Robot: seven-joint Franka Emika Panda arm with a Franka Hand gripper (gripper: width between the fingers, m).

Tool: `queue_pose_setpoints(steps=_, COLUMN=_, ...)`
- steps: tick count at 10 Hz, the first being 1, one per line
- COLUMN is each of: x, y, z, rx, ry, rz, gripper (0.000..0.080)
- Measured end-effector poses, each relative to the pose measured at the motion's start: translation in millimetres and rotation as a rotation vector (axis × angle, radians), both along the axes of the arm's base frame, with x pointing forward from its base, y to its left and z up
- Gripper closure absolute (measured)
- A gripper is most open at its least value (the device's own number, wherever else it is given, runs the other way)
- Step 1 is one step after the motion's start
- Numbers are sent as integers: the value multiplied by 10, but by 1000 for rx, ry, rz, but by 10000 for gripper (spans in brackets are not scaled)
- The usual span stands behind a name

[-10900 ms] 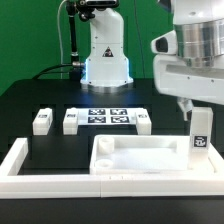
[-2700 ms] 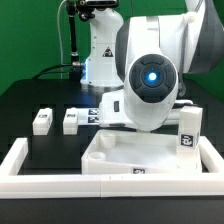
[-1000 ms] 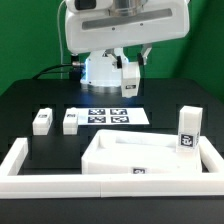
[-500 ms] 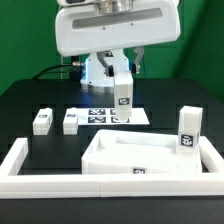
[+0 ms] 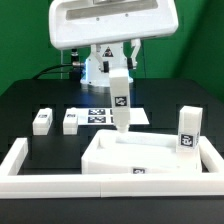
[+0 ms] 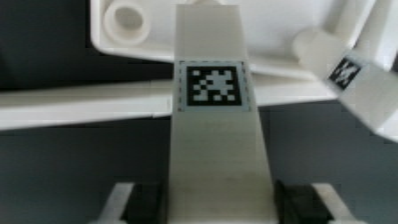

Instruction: Assemble desk

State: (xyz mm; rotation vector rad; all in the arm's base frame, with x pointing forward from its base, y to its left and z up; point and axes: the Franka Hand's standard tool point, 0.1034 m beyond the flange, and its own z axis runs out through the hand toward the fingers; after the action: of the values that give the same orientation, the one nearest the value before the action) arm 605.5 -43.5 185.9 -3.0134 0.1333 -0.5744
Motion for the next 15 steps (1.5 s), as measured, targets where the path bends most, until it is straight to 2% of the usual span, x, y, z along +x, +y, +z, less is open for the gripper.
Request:
queue_pose_setpoints(steps=4, x=-36, y=-105, z=-103, rx=-32, ry=-20, rz=6, gripper=514)
queue_pose_setpoints(steps=6, x=-6, y=-175, z=-71, rx=-43, ry=-43, rz=-6, gripper=514)
queue_pose_setpoints(steps=10, x=-5, y=-180, z=-71, rx=-44, ry=-44, rz=-7, gripper=514)
queue_pose_setpoints(steps=11, x=5, y=-217, z=-67, rx=-60, ry=-61, rz=-1, gripper=514)
queue_pose_setpoints(steps=12, x=-8, y=-432, z=-59, rx=-156, ry=-164, rz=0, gripper=514)
queue_pose_setpoints(steps=13, x=-125, y=-481, z=-165, rx=-172, ry=-164, rz=-11, gripper=514)
queue_pose_setpoints(steps=15, x=-182, y=-464, z=-213, rx=-170, ry=-152, rz=-10, gripper=514)
